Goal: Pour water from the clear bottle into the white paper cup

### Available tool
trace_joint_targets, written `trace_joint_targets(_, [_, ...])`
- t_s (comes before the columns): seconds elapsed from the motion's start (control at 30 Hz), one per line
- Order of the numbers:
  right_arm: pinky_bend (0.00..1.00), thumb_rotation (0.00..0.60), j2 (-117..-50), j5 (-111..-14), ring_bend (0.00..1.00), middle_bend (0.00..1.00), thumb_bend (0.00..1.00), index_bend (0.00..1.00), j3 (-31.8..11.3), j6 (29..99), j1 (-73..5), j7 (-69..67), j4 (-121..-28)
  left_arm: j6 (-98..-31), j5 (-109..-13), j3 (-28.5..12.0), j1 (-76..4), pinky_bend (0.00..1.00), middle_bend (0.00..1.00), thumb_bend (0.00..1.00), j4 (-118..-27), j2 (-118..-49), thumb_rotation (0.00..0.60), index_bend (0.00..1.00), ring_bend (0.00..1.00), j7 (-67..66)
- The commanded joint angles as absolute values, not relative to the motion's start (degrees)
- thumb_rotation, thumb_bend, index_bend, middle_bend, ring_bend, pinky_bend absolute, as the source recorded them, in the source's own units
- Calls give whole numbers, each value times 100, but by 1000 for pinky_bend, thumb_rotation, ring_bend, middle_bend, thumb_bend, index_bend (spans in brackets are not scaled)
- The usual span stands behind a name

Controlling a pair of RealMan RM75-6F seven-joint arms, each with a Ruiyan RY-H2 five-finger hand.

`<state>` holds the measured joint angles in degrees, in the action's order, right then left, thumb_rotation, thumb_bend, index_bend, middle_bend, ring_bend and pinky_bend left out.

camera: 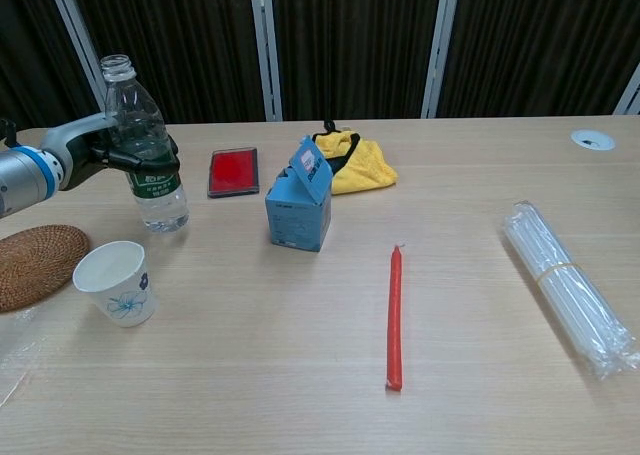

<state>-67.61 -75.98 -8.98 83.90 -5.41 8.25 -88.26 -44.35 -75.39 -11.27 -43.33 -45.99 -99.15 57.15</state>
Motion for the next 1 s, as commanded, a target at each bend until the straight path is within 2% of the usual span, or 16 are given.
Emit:
trace_joint_targets(0.03, [0,600,-6764,-7566,0,0,0,0,-910,8372,-544,812,-8806,-4426,-7559,-1148,-4375,349,483,337,-4428,-10088,600,617,283,5793])
trace_joint_targets(0.1, [0,600,-6762,-7539,0,0,0,0,-920,8366,-540,794,-8788,-4490,-7580,-1165,-4385,338,452,290,-4278,-10233,600,591,269,5834])
trace_joint_targets(0.27, [0,600,-6759,-7495,0,0,0,0,-928,8339,-536,761,-8744,-4480,-7687,-1112,-4418,277,293,167,-4048,-10423,600,434,190,5980])
trace_joint_targets(0.4, [0,600,-6759,-7476,0,0,0,0,-934,8329,-535,738,-8725,-4445,-7785,-1039,-4423,121,77,87,-4026,-10453,600,205,28,6123])
trace_joint_targets(0.47, [0,600,-6757,-7480,0,0,0,0,-934,8332,-534,727,-8725,-4468,-7897,-952,-4411,49,11,65,-4031,-10428,600,114,0,6191])
trace_joint_targets(0.67, [0,600,-6750,-7544,0,0,0,0,-913,8362,-529,718,-8760,-4776,-8022,-907,-4290,0,0,57,-4096,-10357,600,6,0,6355])
trace_joint_targets(0.8, [0,600,-6715,-7597,0,0,0,0,-904,8410,-508,665,-8821,-4994,-8131,-826,-4165,0,0,54,-4391,-10093,600,0,0,6292])
trace_joint_targets(1.0, [0,600,-6644,-7734,0,0,0,0,-871,8513,-471,619,-8940,-5358,-8318,-610,-3862,0,0,54,-5255,-9280,600,0,0,5829])
